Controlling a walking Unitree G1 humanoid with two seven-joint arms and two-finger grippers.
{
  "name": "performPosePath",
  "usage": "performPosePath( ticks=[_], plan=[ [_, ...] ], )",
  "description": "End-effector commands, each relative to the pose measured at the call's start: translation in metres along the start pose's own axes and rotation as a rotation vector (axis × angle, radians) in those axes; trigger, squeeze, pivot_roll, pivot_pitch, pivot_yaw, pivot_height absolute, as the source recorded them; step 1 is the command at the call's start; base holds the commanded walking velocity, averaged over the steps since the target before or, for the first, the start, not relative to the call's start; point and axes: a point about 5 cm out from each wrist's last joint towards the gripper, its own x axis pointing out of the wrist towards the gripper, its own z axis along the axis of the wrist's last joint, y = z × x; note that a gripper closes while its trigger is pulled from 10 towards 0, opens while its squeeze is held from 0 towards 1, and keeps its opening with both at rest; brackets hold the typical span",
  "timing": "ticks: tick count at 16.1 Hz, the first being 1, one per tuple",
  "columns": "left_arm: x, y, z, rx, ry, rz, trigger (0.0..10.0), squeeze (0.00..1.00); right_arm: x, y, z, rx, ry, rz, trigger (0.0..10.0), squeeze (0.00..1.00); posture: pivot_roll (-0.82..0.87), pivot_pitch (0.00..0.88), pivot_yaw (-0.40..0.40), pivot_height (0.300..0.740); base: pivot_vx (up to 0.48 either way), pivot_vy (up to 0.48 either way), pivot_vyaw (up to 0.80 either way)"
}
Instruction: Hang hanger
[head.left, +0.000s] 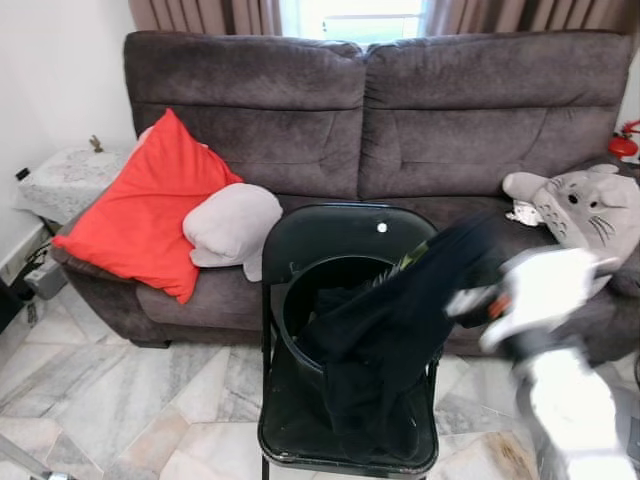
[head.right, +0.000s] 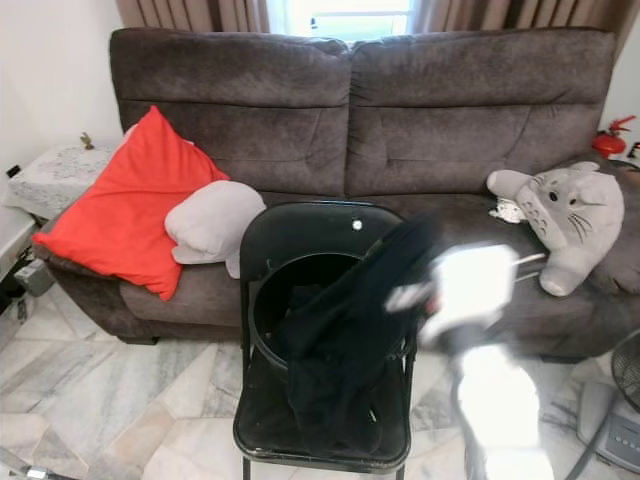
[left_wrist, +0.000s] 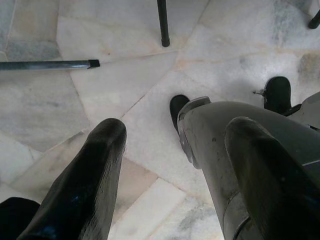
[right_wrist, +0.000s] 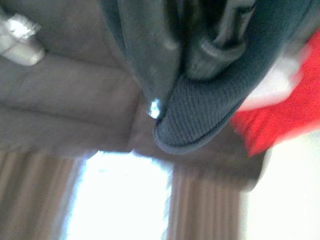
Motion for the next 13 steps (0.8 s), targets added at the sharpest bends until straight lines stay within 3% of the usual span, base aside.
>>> performPosePath(
  ticks=[1,2,4,6,9,12,13],
  plan=[
    [-0.001,0.002,-0.006,0.017,0.028,-0.002,10.0,0.0,-0.002,0.007,-0.01,-0.021,0.067,0.056,0.0,0.0,-0.02,0.0,0.053,0.74,0.0,0.0,0.0],
    [-0.001,0.002,-0.006,0.016,0.028,-0.001,10.0,0.0,-0.009,0.014,-0.03,-0.07,0.184,0.117,0.0,0.0,-0.02,0.0,0.051,0.74,0.0,0.0,0.0],
    [-0.001,0.002,-0.006,0.015,0.028,0.0,10.0,0.0,-0.017,0.016,-0.051,-0.141,0.296,0.167,0.0,0.0,-0.02,0.001,0.051,0.74,0.0,0.0,0.0],
    [-0.001,0.002,-0.006,0.015,0.029,0.0,10.0,0.0,-0.026,0.019,-0.067,-0.13,0.369,0.237,0.0,0.0,-0.01,0.004,0.053,0.74,0.0,0.0,0.0],
    [-0.001,0.002,-0.006,0.017,0.029,0.001,10.0,0.0,-0.033,0.038,-0.063,-0.17,0.322,0.486,0.0,0.0,-0.01,0.007,0.056,0.74,0.0,0.0,0.0],
    [-0.001,0.003,-0.006,0.017,0.028,0.004,10.0,0.0,-0.023,0.037,-0.05,-0.163,0.238,0.518,0.0,0.0,-0.01,0.007,0.059,0.74,0.0,0.0,0.0],
    [-0.001,0.003,-0.006,0.018,0.029,0.005,10.0,0.0,-0.015,0.032,-0.052,-0.202,0.243,0.509,0.0,0.0,-0.01,0.007,0.059,0.74,0.0,0.0,0.0]
  ],
)
